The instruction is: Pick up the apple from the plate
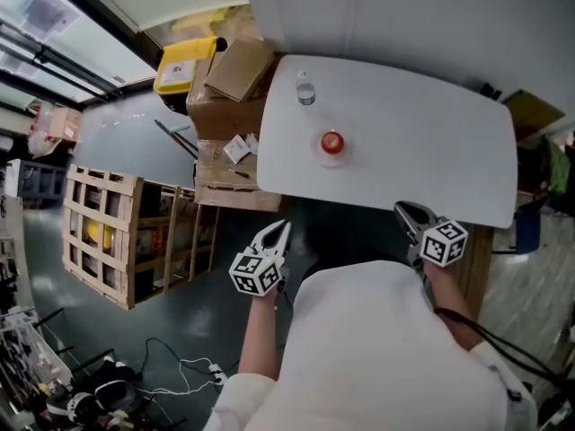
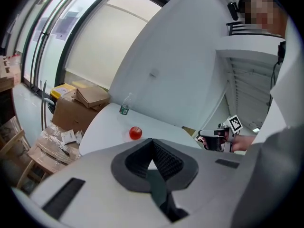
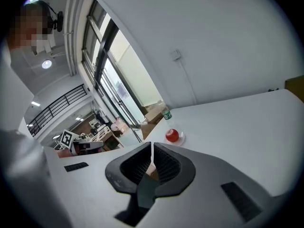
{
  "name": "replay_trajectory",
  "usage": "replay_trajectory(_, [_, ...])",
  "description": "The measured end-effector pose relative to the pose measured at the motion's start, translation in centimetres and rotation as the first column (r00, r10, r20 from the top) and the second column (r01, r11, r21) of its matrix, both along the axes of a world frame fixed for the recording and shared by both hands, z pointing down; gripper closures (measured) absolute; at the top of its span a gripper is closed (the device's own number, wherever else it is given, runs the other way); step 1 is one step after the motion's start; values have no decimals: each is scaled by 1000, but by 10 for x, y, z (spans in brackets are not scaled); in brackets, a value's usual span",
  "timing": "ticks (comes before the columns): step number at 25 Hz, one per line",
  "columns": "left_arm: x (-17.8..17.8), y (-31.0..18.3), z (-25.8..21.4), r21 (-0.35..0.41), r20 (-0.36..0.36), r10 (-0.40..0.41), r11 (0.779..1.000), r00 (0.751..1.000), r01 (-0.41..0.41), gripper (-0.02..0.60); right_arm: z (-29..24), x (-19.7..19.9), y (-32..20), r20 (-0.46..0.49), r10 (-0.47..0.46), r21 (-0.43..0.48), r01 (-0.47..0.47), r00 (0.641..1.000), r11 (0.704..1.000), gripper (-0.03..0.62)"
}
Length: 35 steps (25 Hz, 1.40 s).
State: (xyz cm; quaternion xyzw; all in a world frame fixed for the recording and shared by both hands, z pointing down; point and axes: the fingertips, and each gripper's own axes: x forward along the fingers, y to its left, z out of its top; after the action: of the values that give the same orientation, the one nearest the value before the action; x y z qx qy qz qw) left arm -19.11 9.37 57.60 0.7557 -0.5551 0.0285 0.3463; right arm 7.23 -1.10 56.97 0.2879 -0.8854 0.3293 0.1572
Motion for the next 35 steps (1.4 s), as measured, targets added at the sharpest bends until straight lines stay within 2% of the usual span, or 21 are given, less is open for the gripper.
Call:
replay_trajectory(8, [0,-25,-2,42,-47,117,993,992,-115,580,1,-10,-2,-28,66,-10,-66,997,998,556])
replay_trajectory(16, [23,-54,3,24,-52,173,985,984,-172,580,6,5,-18,-32,90,-40,-91,995,995,555])
replay_trajectory(24, [38,-100,12,-13,17,114,993,993,-114,579,9,13,-67,-19,29,-50,-30,999,998,555])
replay_trajectory(31, [45,-145,25,-45,60,99,994,993,-96,574,15,14,-102,-8,-17,-75,16,1000,997,555])
replay_trajectory(35, [49,-175,44,-84,107,97,993,990,-89,498,22,20,-114,-11,-39,-100,38,999,994,554])
